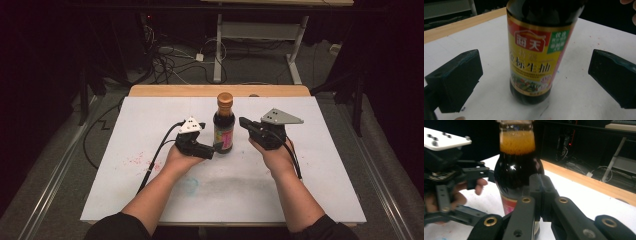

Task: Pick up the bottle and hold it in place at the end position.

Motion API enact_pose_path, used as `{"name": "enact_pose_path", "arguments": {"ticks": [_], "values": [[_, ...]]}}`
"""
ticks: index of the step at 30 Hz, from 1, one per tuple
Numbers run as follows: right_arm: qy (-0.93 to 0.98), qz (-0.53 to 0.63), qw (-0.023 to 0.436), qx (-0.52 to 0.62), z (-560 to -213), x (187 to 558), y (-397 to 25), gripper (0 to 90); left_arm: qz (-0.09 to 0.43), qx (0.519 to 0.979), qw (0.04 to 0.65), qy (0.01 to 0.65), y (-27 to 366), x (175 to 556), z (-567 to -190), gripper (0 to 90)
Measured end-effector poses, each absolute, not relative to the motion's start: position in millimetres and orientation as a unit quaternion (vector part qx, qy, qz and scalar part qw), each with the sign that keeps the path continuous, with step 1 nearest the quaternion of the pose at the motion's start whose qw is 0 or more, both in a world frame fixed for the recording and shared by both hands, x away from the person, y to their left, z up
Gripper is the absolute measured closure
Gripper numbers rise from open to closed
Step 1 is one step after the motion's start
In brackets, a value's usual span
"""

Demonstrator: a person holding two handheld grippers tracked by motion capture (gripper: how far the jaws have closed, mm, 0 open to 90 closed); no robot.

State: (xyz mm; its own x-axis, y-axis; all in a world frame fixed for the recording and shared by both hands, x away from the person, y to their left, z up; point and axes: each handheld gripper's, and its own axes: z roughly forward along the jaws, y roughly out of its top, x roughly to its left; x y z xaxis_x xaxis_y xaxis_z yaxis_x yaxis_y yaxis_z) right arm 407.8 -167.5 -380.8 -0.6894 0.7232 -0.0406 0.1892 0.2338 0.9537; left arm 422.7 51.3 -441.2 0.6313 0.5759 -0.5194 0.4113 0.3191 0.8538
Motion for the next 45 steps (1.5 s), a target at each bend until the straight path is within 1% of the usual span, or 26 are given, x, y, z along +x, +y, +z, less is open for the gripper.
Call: {"name": "enact_pose_path", "arguments": {"ticks": [7, 13, 17, 20, 24, 31, 35, 45], "values": [[0.748, 0.538, 0.247, 0.300, -373.4, 409.0, -164.2, 90.0, 0.053, 0.584, 0.690, 0.424, 36.9, 431.1, -438.0, 0.2], [0.746, 0.541, 0.250, 0.297, -368.1, 408.9, -162.5, 90.0, 0.053, 0.585, 0.692, 0.420, 30.8, 435.0, -434.1, 4.4], [0.745, 0.543, 0.250, 0.296, -364.2, 408.7, -160.7, 90.0, 0.047, 0.585, 0.691, 0.422, 28.6, 438.6, -433.7, 8.8], [0.744, 0.544, 0.249, 0.297, -360.8, 408.6, -160.0, 90.0, 0.048, 0.585, 0.694, 0.417, 27.6, 438.7, -433.4, 14.6], [0.746, 0.543, 0.247, 0.296, -356.6, 409.7, -158.4, 90.0, 0.044, 0.585, 0.695, 0.416, 26.8, 439.5, -432.4, 18.6], [0.751, 0.539, 0.240, 0.296, -348.0, 410.9, -154.3, 90.0, 0.047, 0.583, 0.694, 0.419, 25.7, 440.8, -432.0, 22.2], [0.750, 0.539, 0.245, 0.296, -341.7, 412.4, -154.0, 90.0, 0.050, 0.582, 0.693, 0.422, 25.1, 441.3, -432.5, 24.7], [0.752, 0.537, 0.249, 0.290, -330.8, 412.4, -151.4, 90.0, 0.058, 0.585, 0.691, 0.421, 24.2, 441.1, -433.9, 26.8]]}}
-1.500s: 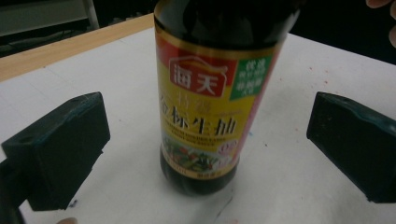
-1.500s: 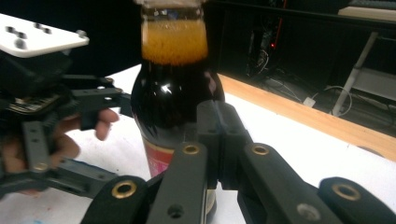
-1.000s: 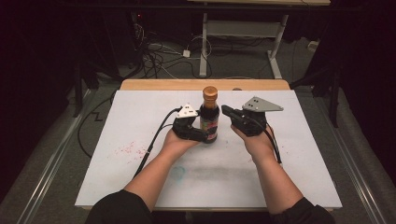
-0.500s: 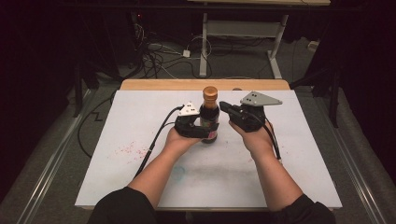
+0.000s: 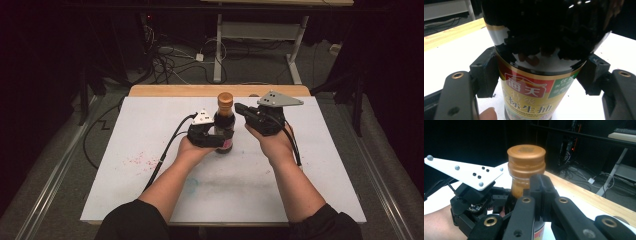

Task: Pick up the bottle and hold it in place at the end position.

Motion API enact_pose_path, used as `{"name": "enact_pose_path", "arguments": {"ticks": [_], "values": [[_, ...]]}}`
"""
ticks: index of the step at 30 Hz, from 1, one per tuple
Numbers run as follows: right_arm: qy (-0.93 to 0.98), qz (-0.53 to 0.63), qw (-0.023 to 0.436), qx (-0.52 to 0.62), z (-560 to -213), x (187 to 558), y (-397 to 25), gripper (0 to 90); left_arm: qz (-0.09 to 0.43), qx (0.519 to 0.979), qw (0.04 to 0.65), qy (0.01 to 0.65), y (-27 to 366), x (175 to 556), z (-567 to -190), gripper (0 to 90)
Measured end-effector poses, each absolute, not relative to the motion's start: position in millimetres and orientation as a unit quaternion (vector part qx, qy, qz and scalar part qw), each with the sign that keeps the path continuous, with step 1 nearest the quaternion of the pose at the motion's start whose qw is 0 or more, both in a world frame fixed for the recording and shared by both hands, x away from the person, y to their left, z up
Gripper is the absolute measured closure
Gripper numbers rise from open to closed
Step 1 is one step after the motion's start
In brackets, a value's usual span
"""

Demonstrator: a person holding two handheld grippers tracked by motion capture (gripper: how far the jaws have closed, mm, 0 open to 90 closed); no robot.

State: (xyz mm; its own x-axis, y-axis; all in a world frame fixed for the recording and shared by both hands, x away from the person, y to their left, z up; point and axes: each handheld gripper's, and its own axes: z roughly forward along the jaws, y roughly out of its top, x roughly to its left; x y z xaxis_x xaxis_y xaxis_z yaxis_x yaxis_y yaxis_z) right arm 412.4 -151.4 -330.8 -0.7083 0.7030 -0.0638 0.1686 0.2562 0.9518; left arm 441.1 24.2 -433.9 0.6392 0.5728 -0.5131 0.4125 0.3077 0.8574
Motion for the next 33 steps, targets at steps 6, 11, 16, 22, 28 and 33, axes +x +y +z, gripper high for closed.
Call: {"name": "enact_pose_path", "arguments": {"ticks": [6, 11, 16, 22, 28, 33], "values": [[0.758, 0.532, 0.245, 0.288, -323.9, 412.3, -148.4, 90.0, 0.063, 0.586, 0.690, 0.420, 23.4, 440.0, -434.1, 27.5], [0.763, 0.524, 0.242, 0.291, -319.1, 411.1, -145.0, 90.0, 0.069, 0.587, 0.690, 0.419, 22.5, 439.2, -434.4, 28.0], [0.773, 0.509, 0.244, 0.291, -314.6, 411.1, -142.8, 90.0, 0.073, 0.588, 0.690, 0.417, 22.5, 438.9, -434.8, 28.2], [0.783, 0.494, 0.241, 0.290, -308.5, 412.4, -140.7, 90.0, 0.077, 0.588, 0.690, 0.416, 22.1, 438.1, -435.4, 28.7], [0.789, 0.484, 0.237, 0.295, -304.5, 413.5, -140.2, 90.0, 0.083, 0.592, 0.688, 0.411, 21.6, 437.0, -435.9, 29.2], [0.795, 0.474, 0.238, 0.294, -301.6, 414.0, -138.4, 90.0, 0.085, 0.592, 0.687, 0.412, 21.4, 437.1, -435.9, 29.8]]}}
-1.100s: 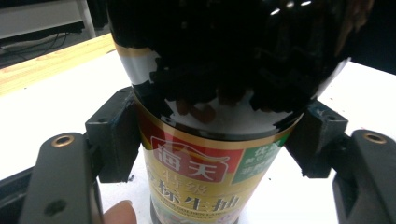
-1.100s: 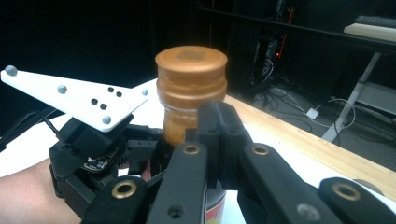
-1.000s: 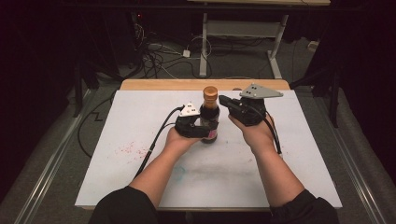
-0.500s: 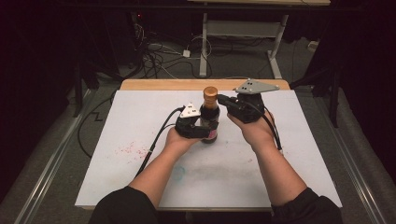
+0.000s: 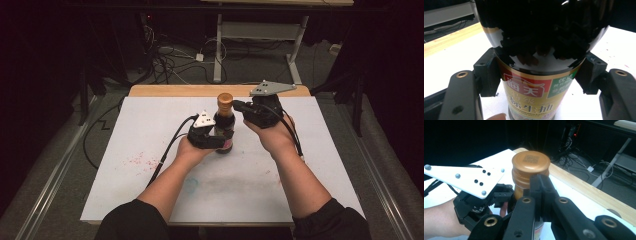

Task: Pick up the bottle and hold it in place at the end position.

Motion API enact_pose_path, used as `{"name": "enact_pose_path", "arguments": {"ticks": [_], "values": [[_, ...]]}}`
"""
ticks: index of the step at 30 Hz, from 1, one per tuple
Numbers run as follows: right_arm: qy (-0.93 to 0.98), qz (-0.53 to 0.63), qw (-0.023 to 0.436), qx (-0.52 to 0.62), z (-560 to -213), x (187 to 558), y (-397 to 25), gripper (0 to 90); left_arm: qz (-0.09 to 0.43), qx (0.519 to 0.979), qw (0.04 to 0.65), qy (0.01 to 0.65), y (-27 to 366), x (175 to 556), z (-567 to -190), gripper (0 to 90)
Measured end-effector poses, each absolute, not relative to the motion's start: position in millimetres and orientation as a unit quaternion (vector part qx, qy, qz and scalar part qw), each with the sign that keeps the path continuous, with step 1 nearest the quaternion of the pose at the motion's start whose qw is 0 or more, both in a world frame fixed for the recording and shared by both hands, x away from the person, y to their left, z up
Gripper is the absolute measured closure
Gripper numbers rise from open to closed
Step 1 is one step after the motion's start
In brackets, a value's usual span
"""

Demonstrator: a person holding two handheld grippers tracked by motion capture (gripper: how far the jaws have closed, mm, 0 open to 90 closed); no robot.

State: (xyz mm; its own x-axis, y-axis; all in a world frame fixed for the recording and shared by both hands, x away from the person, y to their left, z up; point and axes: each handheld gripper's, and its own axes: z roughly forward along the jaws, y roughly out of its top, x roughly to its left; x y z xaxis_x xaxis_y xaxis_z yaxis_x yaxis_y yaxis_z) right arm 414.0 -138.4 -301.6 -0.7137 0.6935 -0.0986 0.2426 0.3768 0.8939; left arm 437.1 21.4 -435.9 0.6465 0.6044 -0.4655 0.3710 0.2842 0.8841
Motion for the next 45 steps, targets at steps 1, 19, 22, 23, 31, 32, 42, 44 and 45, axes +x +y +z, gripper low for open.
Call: {"name": "enact_pose_path", "arguments": {"ticks": [1, 19, 22, 23, 31, 32, 42, 44, 45], "values": [[0.795, 0.473, 0.237, 0.297, -301.0, 414.0, -137.8, 90.0, 0.085, 0.591, 0.688, 0.412, 21.2, 437.1, -435.9, 29.8], [0.802, 0.462, 0.236, 0.295, -297.5, 413.3, -134.7, 90.0, 0.092, 0.590, 0.689, 0.412, 20.1, 436.8, -437.0, 30.3], [0.802, 0.461, 0.239, 0.295, -297.1, 413.0, -134.1, 90.0, 0.093, 0.590, 0.689, 0.410, 20.5, 437.0, -437.4, 30.6], [0.800, 0.462, 0.238, 0.299, -296.7, 413.1, -133.4, 90.0, 0.090, 0.588, 0.691, 0.411, 20.7, 437.4, -437.4, 30.7], [0.749, 0.536, 0.273, 0.278, -255.5, 398.1, -135.5, 90.0, 0.095, 0.594, 0.688, 0.405, 19.0, 434.9, -437.6, 29.7], [0.751, 0.531, 0.273, 0.281, -258.3, 398.7, -136.8, 90.0, 0.092, 0.590, 0.691, 0.407, 20.9, 435.7, -438.1, 29.7], [0.768, 0.509, 0.257, 0.291, -286.1, 404.4, -149.6, 90.0, 0.095, 0.591, 0.692, 0.403, 19.7, 434.4, -438.9, 29.1], [0.770, 0.505, 0.256, 0.294, -288.7, 404.1, -150.7, 90.0, 0.093, 0.590, 0.692, 0.406, 20.3, 434.9, -439.0, 29.0], [0.772, 0.504, 0.255, 0.292, -289.9, 404.3, -151.0, 90.0, 0.091, 0.588, 0.693, 0.407, 20.7, 435.3, -439.0, 29.0]]}}
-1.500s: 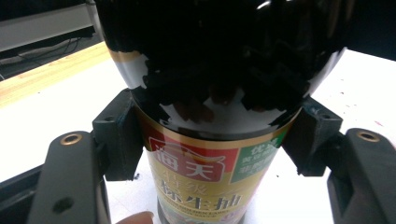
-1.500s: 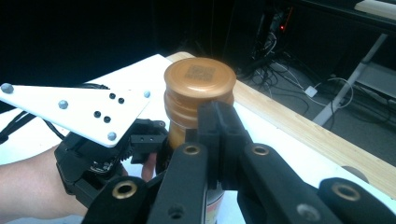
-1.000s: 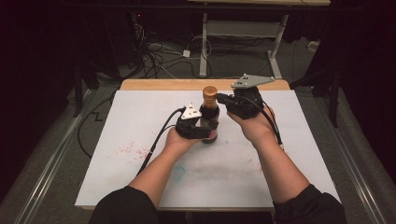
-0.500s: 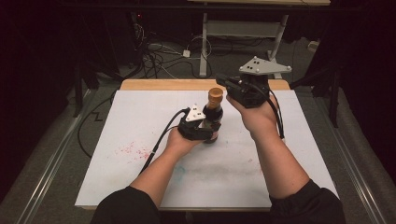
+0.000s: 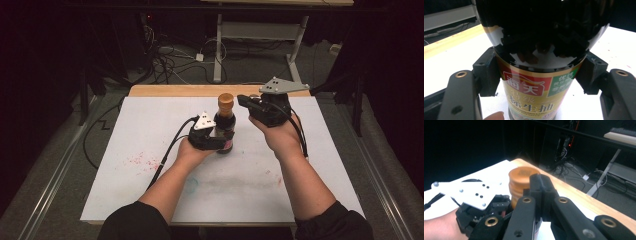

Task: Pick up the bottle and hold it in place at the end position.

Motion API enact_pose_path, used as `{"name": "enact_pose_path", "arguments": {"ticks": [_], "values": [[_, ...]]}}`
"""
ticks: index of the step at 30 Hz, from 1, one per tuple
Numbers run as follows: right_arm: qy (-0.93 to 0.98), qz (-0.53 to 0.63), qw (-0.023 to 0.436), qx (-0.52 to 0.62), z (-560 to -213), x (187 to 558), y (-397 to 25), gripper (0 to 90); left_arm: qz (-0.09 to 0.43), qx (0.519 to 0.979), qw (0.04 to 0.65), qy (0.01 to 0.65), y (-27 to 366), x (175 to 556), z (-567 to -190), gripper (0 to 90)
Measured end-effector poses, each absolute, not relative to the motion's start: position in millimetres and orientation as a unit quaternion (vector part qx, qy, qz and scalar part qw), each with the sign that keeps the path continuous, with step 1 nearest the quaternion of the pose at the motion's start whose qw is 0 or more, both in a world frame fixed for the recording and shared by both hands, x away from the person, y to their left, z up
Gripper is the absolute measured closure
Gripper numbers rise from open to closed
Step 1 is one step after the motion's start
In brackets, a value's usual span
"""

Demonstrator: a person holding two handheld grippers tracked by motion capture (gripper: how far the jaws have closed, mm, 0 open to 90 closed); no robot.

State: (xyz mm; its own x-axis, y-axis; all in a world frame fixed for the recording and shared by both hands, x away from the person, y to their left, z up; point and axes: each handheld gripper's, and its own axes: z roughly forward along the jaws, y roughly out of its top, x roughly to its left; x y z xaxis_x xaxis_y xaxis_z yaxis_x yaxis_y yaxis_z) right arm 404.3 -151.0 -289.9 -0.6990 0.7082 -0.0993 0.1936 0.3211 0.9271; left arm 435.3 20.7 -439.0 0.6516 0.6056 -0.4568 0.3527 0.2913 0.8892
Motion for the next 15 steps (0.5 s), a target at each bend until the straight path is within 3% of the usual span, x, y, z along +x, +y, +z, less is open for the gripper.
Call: {"name": "enact_pose_path", "arguments": {"ticks": [15], "values": [[0.792, 0.481, 0.237, 0.291, -305.1, 405.6, -149.3, 90.0, 0.092, 0.585, 0.695, 0.408, 20.2, 435.0, -439.6, 28.9]]}}
